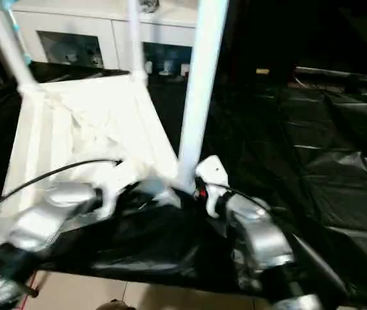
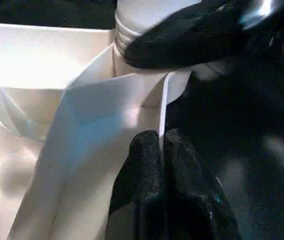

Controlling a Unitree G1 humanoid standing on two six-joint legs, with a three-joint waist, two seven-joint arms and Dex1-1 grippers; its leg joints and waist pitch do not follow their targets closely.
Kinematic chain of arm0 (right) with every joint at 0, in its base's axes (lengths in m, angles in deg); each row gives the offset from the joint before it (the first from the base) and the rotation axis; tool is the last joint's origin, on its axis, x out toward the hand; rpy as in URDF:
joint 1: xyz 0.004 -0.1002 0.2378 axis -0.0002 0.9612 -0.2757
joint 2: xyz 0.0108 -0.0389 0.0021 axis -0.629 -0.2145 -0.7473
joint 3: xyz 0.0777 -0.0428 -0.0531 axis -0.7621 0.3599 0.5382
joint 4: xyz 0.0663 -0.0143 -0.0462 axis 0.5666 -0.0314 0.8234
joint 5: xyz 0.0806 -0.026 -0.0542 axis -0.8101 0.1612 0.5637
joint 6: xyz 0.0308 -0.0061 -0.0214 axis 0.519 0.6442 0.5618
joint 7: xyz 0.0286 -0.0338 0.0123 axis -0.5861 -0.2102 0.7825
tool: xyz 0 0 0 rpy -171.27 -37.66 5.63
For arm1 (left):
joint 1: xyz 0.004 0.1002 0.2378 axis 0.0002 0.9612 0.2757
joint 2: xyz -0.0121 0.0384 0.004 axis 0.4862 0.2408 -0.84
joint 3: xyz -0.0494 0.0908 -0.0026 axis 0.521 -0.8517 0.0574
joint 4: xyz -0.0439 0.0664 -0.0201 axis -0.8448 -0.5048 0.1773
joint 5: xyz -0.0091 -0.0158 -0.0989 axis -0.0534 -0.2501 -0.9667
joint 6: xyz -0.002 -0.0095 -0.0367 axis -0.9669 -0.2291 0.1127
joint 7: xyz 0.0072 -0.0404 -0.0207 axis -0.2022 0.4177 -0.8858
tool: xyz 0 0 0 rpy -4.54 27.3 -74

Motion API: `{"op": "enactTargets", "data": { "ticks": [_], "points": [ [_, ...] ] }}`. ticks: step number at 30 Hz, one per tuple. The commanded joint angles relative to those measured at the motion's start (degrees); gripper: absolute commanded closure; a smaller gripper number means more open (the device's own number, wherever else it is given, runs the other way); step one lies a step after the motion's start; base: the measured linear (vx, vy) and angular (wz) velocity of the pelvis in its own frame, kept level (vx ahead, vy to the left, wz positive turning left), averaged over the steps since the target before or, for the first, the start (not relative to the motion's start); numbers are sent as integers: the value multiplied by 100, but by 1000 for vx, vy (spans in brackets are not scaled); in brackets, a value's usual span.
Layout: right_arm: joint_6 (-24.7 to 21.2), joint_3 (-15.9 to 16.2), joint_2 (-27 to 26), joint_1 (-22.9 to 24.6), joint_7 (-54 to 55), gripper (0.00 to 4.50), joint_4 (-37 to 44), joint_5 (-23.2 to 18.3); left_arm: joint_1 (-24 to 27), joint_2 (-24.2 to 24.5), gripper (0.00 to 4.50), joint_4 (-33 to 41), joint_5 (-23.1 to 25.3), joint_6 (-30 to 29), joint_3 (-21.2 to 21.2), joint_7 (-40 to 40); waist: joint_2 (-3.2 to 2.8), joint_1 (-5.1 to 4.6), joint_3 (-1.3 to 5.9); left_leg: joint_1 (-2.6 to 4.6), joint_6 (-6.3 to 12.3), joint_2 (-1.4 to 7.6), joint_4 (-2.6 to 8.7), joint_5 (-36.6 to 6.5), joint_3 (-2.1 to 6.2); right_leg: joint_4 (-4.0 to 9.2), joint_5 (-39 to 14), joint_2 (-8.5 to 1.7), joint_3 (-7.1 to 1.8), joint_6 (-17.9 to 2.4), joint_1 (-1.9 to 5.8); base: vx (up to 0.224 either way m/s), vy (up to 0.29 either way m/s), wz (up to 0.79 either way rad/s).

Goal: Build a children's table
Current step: Rotate leg to tighten

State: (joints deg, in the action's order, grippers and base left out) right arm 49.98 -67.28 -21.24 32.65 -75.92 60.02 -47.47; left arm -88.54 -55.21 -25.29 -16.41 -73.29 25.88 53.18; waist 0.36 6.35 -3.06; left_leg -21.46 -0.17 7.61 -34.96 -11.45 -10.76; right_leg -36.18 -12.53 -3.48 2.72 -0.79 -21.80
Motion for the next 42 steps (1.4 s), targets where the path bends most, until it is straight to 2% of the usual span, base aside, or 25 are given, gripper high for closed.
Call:
{"op": "enactTargets", "data": {
  "ticks": [1,5,6,7,8,10,12,14,16,18,20,26,27,29,35,39,42],
  "points": [
    [-257,230,-327,4,423,177,-258,64,-252,-366,450,-210,-19,-22,227,-795,33,0,284,124,-104,590,531,-1113,297,481,-912,-679,-357,-1327,157,0,0,0],
    [-149,385,-658,-179,293,177,-497,8,-450,-757,450,-433,-59,98,172,-992,34,18,298,110,10,586,517,-965,279,474,-632,-679,-361,-1261,175,0,0,0],
    [-149,385,-658,-179,293,122,-497,8,-450,-757,450,-433,-59,98,172,-992,41,25,295,95,57,587,517,-896,278,470,-556,-686,-360,-1253,194,0,0,0],
    [-124,442,-714,-254,144,108,-479,-14,-497,-812,450,-526,-62,226,141,-912,14,29,298,102,80,590,517,-898,274,482,-568,-684,-358,-1237,185,0,0,0],
    [-122,462,-691,-281,39,108,-445,-34,-501,-799,450,-546,-52,266,118,-853,12,31,297,99,89,591,520,-913,277,484,-582,-684,-358,-1233,189,0,0,0],
    [-47,514,-550,-349,-170,80,-374,53,-477,-726,450,-559,-66,375,83,-643,15,35,303,99,105,594,527,-987,279,494,-681,-683,-358,-1204,198,0,0,0],
    [17,548,-302,-404,-494,80,-311,71,-411,-592,450,-502,-102,442,73,-426,21,48,313,104,101,602,527,-1042,280,500,-814,-687,-356,-1189,203,0,0,0],
    [44,583,-16,-434,-901,80,-232,14,-337,-437,450,-408,-166,407,76,-211,16,53,324,92,135,606,516,-931,278,479,-686,-689,-352,-1204,211,0,0,0],
    [51,607,192,-429,-1231,80,-134,-54,-281,-319,450,-343,-218,497,61,-3,24,55,327,83,229,601,503,-829,269,460,-482,-688,-350,-1263,214,0,0,0],
    [94,652,639,-387,-1898,80,91,-173,-151,-59,450,-199,-298,629,23,439,35,70,333,82,292,602,489,-779,266,461,-448,-693,-342,-1280,231,0,0,0],
    [75,632,926,-345,-2321,80,252,-273,-64,154,450,-117,-332,710,-24,746,32,68,324,77,384,607,482,-734,254,452,-398,-671,-342,-1305,208,0,0,0],
    [81,540,1458,-281,-3193,80,523,-512,56,525,450,90,-598,765,5,1492,48,97,315,101,376,633,497,-828,255,459,-662,-680,-337,-1360,190,0,0,0],
    [117,525,1520,-275,-3319,80,548,-542,58,580,450,108,-627,797,1,1599,82,95,316,99,397,630,493,-816,249,456,-644,-678,-337,-1370,195,0,0,0],
    [119,526,1636,-236,-3574,80,629,-637,59,695,450,130,-678,787,-20,1804,65,131,321,102,425,635,484,-732,245,437,-576,-680,-335,-1376,184,0,0,0],
    [69,639,1755,-145,-3806,80,736,-659,60,813,450,90,-681,870,-43,1992,82,208,314,112,417,636,483,-681,236,431,-512,-678,-333,-1418,169,0,0,0],
    [-3,682,1747,-139,-3889,123,698,-640,54,850,450,60,-666,880,-17,2049,89,215,315,114,361,634,483,-702,238,435,-576,-686,-334,-1418,175,0,0,0],
    [-18,729,1750,-130,-3936,139,676,-608,75,872,450,90,-668,855,-16,2086,78,220,322,117,370,633,479,-645,239,418,-457,-684,-329,-1438,175,0,0,0]
  ]
}}
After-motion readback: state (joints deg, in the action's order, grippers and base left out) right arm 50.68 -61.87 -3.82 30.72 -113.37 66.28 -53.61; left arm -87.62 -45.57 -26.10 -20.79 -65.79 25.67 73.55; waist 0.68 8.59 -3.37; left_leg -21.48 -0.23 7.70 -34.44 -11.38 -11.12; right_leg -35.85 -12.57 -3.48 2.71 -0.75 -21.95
